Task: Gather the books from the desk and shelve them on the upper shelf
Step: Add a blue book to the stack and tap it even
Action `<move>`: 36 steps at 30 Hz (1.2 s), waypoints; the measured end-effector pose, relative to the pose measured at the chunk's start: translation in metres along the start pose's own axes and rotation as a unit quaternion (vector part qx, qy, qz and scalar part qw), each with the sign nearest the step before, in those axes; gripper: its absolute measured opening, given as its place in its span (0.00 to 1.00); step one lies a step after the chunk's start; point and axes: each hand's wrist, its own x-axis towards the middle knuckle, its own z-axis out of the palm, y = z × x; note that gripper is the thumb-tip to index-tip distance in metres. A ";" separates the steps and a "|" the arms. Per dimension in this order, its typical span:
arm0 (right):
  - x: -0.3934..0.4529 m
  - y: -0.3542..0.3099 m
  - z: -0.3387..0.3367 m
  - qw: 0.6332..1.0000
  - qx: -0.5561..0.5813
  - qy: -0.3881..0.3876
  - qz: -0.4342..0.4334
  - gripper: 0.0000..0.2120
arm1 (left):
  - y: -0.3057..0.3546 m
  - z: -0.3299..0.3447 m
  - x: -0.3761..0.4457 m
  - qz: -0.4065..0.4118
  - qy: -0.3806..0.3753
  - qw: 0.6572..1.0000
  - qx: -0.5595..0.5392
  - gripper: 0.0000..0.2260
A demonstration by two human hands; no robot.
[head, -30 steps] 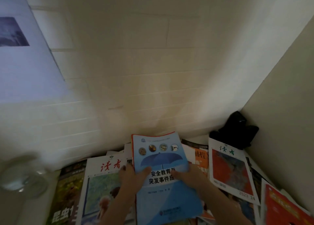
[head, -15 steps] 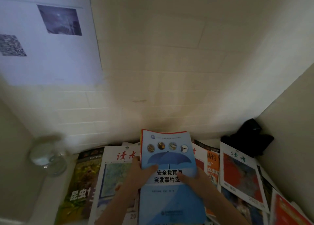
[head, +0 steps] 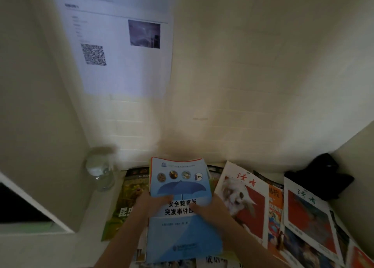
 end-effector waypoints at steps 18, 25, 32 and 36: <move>-0.002 0.029 -0.001 0.989 0.138 -0.044 0.033 0.35 | -0.015 -0.005 -0.030 0.085 -0.041 0.993 -0.064 0.25; -0.023 0.029 -0.021 0.931 0.359 -0.072 -0.016 0.32 | 0.023 -0.002 -0.070 0.200 -0.077 0.971 -0.106 0.32; -0.049 -0.017 -0.114 0.948 0.198 0.109 -0.222 0.49 | 0.083 0.045 -0.063 0.306 -0.100 0.940 -0.113 0.29; -0.046 -0.003 -0.144 0.940 0.133 0.159 -0.270 0.37 | 0.081 0.090 -0.036 0.343 -0.122 0.927 -0.088 0.31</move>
